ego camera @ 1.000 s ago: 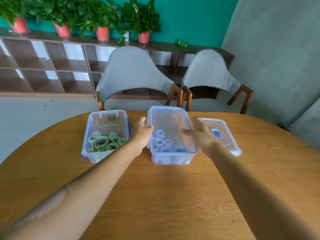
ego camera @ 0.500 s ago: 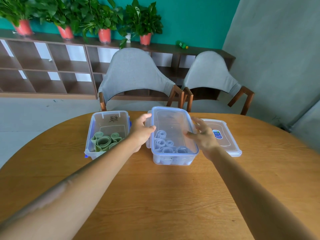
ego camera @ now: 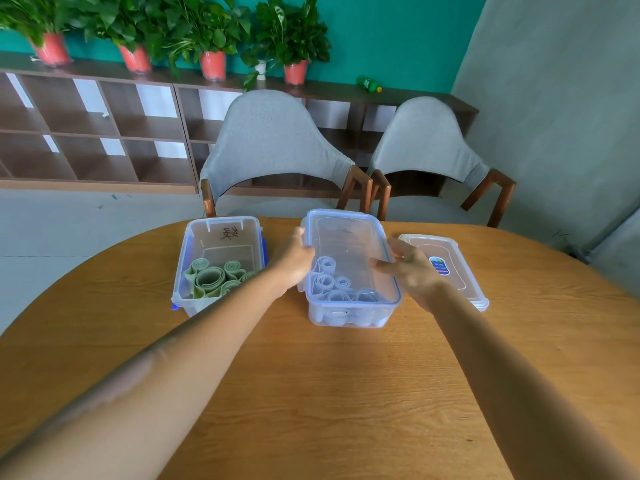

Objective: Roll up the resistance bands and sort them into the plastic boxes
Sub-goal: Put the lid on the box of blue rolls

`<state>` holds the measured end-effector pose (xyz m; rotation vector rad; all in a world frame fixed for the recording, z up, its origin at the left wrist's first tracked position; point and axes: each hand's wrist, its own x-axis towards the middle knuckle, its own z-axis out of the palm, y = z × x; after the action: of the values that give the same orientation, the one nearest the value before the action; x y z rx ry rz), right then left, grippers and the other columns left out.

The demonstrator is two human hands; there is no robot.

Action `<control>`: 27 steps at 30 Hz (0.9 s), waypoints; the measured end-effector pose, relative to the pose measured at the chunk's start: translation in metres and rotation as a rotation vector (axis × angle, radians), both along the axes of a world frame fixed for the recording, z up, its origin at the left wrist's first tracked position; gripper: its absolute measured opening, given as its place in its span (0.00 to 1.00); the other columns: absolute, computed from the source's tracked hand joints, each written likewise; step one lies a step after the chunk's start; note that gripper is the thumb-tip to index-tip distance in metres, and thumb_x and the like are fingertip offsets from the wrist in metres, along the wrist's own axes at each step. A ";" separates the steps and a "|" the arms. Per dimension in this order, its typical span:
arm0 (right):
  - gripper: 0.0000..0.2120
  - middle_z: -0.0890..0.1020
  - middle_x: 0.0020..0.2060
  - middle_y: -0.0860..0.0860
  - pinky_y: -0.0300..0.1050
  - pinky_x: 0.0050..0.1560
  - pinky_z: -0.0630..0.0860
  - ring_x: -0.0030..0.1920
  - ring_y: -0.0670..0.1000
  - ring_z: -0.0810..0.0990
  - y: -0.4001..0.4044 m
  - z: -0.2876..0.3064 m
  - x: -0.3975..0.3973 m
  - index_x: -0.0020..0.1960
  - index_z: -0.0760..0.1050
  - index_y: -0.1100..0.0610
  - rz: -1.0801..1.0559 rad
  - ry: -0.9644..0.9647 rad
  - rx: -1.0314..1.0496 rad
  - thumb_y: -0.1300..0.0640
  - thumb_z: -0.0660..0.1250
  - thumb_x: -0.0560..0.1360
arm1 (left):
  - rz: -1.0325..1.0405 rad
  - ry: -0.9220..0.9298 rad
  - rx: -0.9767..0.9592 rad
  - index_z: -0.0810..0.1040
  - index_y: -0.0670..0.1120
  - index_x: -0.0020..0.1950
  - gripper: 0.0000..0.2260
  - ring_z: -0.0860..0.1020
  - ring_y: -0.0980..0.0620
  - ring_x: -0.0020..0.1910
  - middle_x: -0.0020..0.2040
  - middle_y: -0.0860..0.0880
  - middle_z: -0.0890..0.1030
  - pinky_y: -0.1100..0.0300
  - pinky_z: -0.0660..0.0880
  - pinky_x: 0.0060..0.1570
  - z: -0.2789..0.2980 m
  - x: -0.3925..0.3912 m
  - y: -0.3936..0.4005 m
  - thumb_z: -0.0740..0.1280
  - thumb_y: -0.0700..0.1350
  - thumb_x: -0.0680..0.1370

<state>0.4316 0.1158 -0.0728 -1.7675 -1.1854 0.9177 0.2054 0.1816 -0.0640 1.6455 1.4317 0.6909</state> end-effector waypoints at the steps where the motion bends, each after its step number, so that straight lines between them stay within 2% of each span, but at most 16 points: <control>1: 0.33 0.78 0.63 0.51 0.58 0.60 0.79 0.58 0.56 0.79 0.001 0.000 0.000 0.75 0.67 0.52 -0.004 -0.008 -0.012 0.51 0.76 0.73 | 0.064 -0.060 -0.043 0.66 0.44 0.75 0.20 0.75 0.52 0.48 0.64 0.47 0.75 0.57 0.71 0.44 0.002 0.000 0.004 0.61 0.43 0.84; 3: 0.34 0.78 0.63 0.51 0.59 0.60 0.79 0.57 0.55 0.79 0.002 0.001 0.000 0.75 0.67 0.51 0.000 -0.017 -0.021 0.51 0.76 0.73 | 0.189 -0.156 -0.108 0.75 0.40 0.65 0.19 0.81 0.45 0.53 0.58 0.45 0.81 0.51 0.78 0.53 0.005 -0.002 0.014 0.70 0.49 0.79; 5: 0.33 0.79 0.61 0.51 0.59 0.59 0.80 0.56 0.54 0.79 0.003 0.001 0.001 0.74 0.68 0.51 0.009 -0.017 -0.026 0.51 0.76 0.73 | 0.263 -0.243 -0.198 0.78 0.39 0.59 0.21 0.82 0.41 0.54 0.55 0.41 0.83 0.46 0.79 0.59 0.002 -0.003 0.026 0.76 0.51 0.75; 7: 0.33 0.79 0.60 0.50 0.58 0.58 0.80 0.56 0.54 0.80 0.003 0.001 0.000 0.74 0.68 0.50 0.015 -0.020 -0.037 0.51 0.76 0.73 | 0.259 -0.362 -0.284 0.80 0.41 0.51 0.13 0.83 0.43 0.51 0.52 0.42 0.84 0.47 0.80 0.58 0.001 -0.002 0.033 0.78 0.45 0.73; 9: 0.33 0.79 0.60 0.50 0.58 0.58 0.80 0.56 0.54 0.80 0.004 0.002 0.001 0.74 0.68 0.50 0.011 -0.016 -0.043 0.50 0.77 0.72 | 0.245 -0.434 -0.333 0.80 0.42 0.47 0.08 0.83 0.46 0.49 0.50 0.43 0.85 0.52 0.82 0.50 0.007 -0.001 0.032 0.77 0.40 0.73; 11: 0.33 0.80 0.59 0.50 0.58 0.57 0.81 0.55 0.54 0.81 0.005 0.003 0.001 0.72 0.70 0.51 0.008 -0.005 -0.046 0.50 0.78 0.70 | 0.232 -0.449 -0.345 0.79 0.42 0.50 0.09 0.83 0.48 0.47 0.49 0.44 0.84 0.56 0.80 0.42 0.009 0.000 0.033 0.76 0.39 0.74; 14: 0.29 0.82 0.55 0.51 0.58 0.54 0.82 0.54 0.56 0.82 0.003 0.005 0.001 0.68 0.74 0.53 0.019 0.025 -0.009 0.51 0.78 0.70 | 0.211 -0.474 -0.379 0.77 0.44 0.58 0.14 0.83 0.47 0.49 0.52 0.45 0.84 0.55 0.80 0.39 0.010 -0.001 0.032 0.76 0.41 0.75; 17: 0.27 0.82 0.54 0.51 0.59 0.54 0.82 0.54 0.55 0.82 -0.001 0.003 0.002 0.67 0.75 0.53 0.023 0.047 0.035 0.52 0.78 0.70 | 0.185 -0.518 -0.448 0.77 0.46 0.60 0.13 0.84 0.45 0.51 0.54 0.45 0.84 0.50 0.81 0.43 0.007 -0.002 0.029 0.74 0.44 0.77; 21: 0.35 0.81 0.59 0.50 0.59 0.56 0.81 0.57 0.54 0.81 -0.001 0.003 0.002 0.70 0.73 0.51 0.040 0.067 0.024 0.48 0.79 0.65 | 0.158 -0.529 -0.536 0.78 0.46 0.62 0.16 0.84 0.44 0.52 0.54 0.44 0.85 0.45 0.82 0.53 0.007 -0.005 0.031 0.74 0.46 0.76; 27: 0.41 0.80 0.61 0.50 0.62 0.57 0.81 0.60 0.56 0.80 0.003 0.000 0.009 0.70 0.73 0.47 0.068 0.081 -0.006 0.42 0.80 0.59 | 0.181 -0.481 -0.631 0.78 0.42 0.61 0.17 0.84 0.43 0.53 0.56 0.42 0.84 0.46 0.81 0.56 0.010 -0.003 0.034 0.75 0.47 0.76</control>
<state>0.4404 0.1184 -0.0728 -1.6872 -1.1979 1.0242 0.2020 0.2152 -0.0542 0.8051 1.2706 0.5975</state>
